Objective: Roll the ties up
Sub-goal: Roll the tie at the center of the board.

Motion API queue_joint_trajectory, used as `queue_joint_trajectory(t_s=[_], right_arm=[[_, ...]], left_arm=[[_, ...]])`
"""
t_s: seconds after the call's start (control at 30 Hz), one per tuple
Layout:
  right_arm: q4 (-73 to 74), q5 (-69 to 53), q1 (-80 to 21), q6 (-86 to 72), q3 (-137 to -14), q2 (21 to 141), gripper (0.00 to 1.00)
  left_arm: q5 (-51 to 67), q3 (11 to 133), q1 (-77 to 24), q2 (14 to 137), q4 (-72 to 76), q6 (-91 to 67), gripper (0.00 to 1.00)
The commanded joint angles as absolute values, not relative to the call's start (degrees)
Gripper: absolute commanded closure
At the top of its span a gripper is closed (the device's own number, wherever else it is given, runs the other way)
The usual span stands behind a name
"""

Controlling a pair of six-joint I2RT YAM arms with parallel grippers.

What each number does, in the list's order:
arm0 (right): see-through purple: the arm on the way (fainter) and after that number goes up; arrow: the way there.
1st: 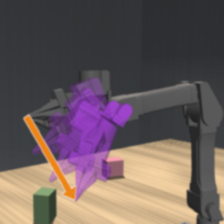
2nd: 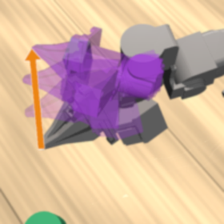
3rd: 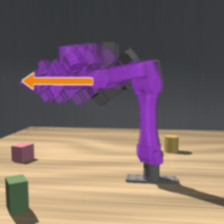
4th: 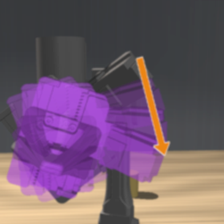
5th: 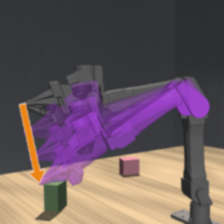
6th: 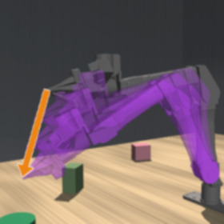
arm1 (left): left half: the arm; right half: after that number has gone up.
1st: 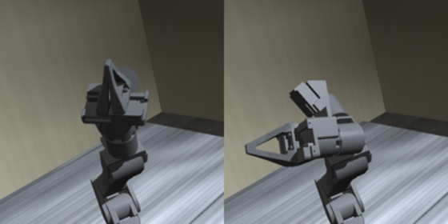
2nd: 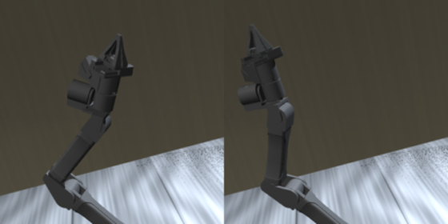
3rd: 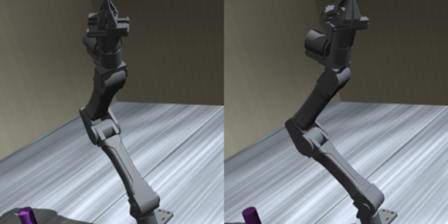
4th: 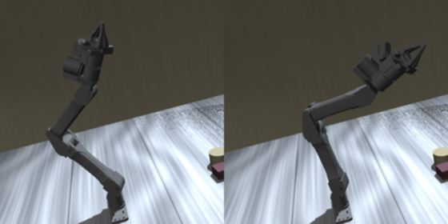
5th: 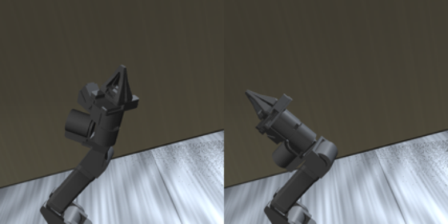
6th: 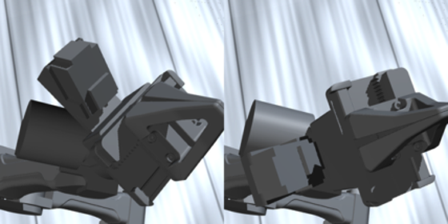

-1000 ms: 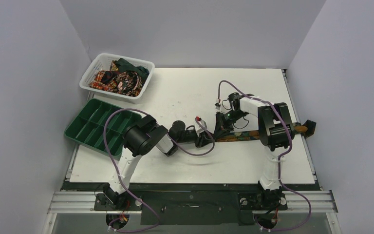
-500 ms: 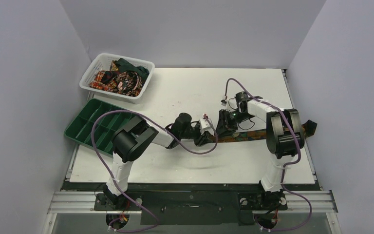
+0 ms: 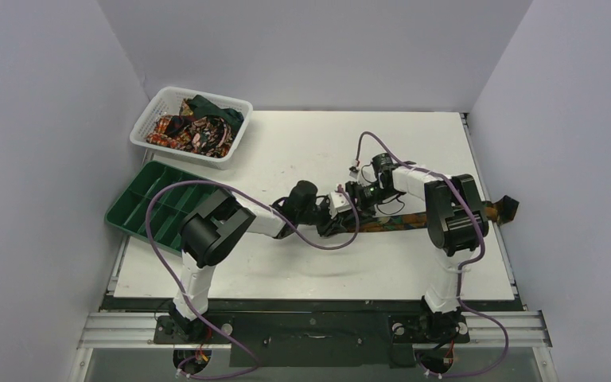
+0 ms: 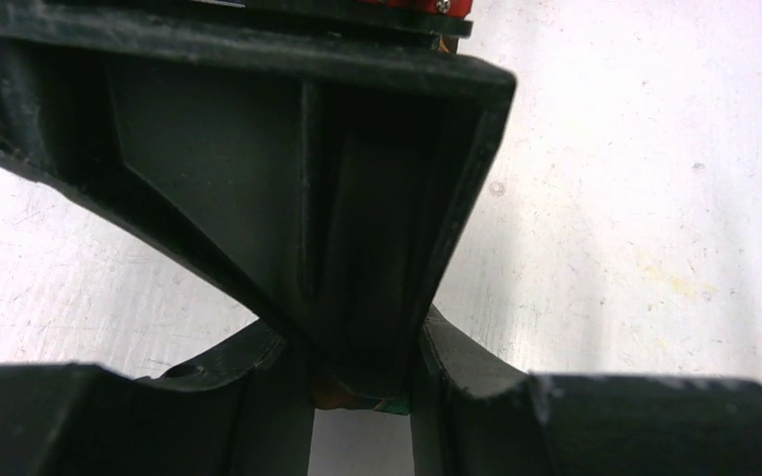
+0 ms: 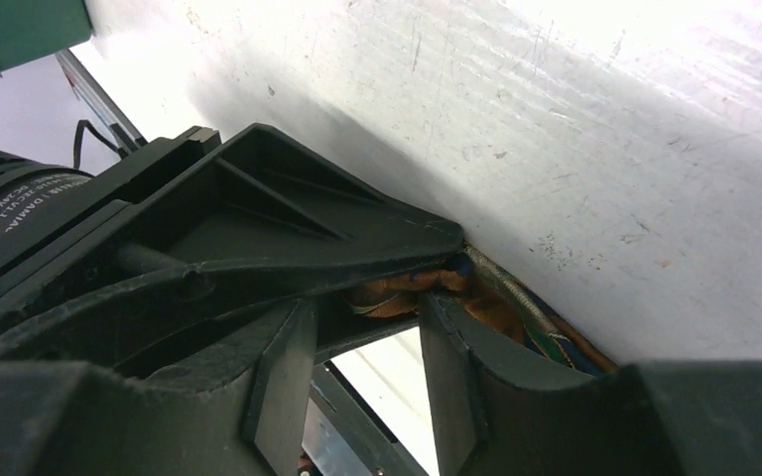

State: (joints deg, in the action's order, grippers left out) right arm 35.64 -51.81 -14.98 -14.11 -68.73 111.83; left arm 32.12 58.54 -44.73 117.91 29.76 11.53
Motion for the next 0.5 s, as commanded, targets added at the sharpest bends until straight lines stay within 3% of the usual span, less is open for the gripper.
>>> queue_joint_trajectory(t_s=[0.0, 0.2, 0.33, 0.47], right_arm=[[36.3, -44.9, -16.8, -10.6, -69.4, 115.7, 0.65], [38.7, -35.0, -17.0, -8.0, -70.4, 119.7, 0.99], [39.4, -31.8, -16.2, -6.5, -69.9, 120.1, 1.0], [39.5, -33.5, -13.9, -5.9, -69.3, 120.8, 1.0]], left_arm=[[29.2, 58.3, -45.2, 118.6, 21.0, 11.5, 0.79], [29.5, 57.4, -45.2, 117.9, 21.7, 11.2, 0.7], [33.3, 53.7, -43.3, 116.5, 28.3, 8.9, 0.46], [37.6, 48.0, -41.4, 116.0, 41.1, 6.2, 0.39]])
